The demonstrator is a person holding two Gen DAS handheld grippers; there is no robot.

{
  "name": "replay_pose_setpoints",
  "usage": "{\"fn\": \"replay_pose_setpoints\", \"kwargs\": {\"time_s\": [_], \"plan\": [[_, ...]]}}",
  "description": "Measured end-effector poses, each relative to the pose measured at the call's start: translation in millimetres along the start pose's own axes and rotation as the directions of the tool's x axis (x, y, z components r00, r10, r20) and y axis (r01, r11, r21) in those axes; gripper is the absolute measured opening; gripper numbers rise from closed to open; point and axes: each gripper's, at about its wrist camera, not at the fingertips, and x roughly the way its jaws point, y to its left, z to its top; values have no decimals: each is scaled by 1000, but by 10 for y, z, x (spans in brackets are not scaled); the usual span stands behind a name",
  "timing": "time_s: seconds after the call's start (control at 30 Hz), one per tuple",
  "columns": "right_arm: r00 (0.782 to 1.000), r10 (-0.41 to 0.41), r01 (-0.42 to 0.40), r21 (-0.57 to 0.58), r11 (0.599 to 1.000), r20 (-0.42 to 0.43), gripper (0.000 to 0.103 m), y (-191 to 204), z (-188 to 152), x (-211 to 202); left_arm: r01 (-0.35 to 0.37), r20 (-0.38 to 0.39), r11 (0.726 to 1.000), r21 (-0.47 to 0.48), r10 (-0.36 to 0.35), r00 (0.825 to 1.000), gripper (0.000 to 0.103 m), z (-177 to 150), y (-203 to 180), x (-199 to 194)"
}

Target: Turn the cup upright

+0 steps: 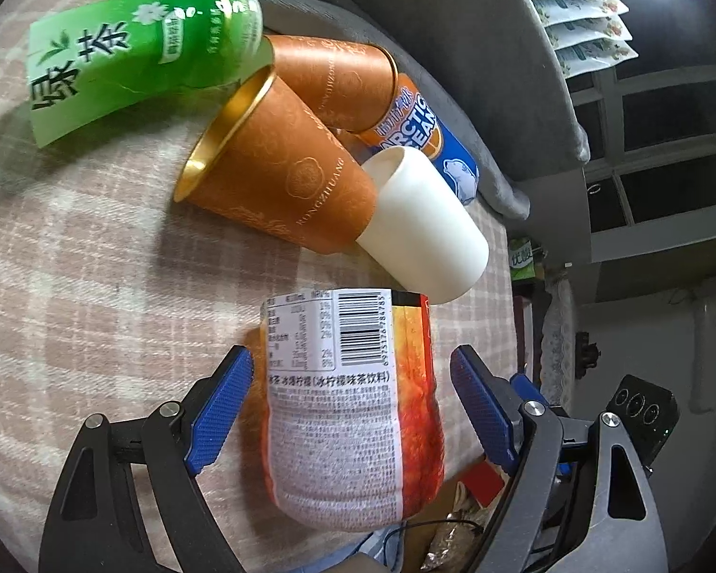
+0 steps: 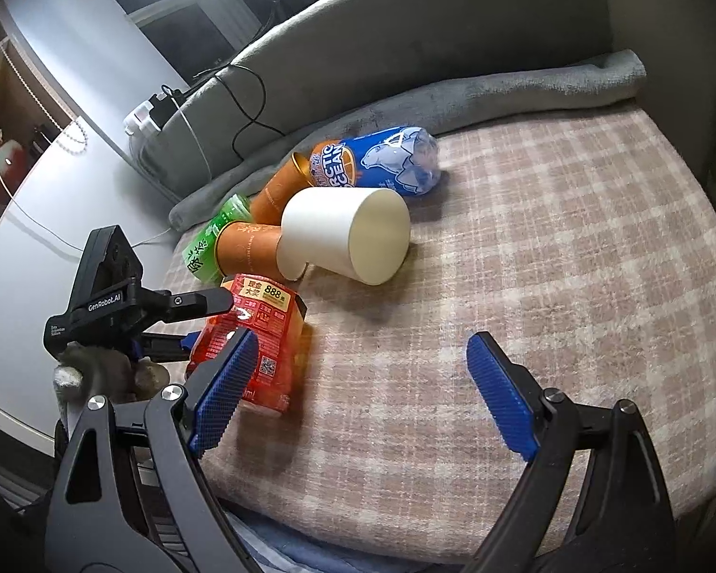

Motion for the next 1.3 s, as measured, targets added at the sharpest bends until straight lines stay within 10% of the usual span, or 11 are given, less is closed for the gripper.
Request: {"fn": "replay_pose_setpoints", "kwargs": {"time_s": [0.63, 1.03, 1.3], "plan": [[1000, -6, 6, 35, 999, -5, 91, -109, -1, 24, -52, -17, 997, 55, 53, 998, 80, 17, -49, 89], [1000, 0, 0, 37, 999, -10, 91, -96, -5, 52, -129, 130, 973, 191, 105, 986, 79, -109, -289, -139], [1000, 2, -1, 41, 999, -10, 91, -99, -7, 49, -258, 278, 922, 288, 177, 944, 79, -206, -500, -195]]}}
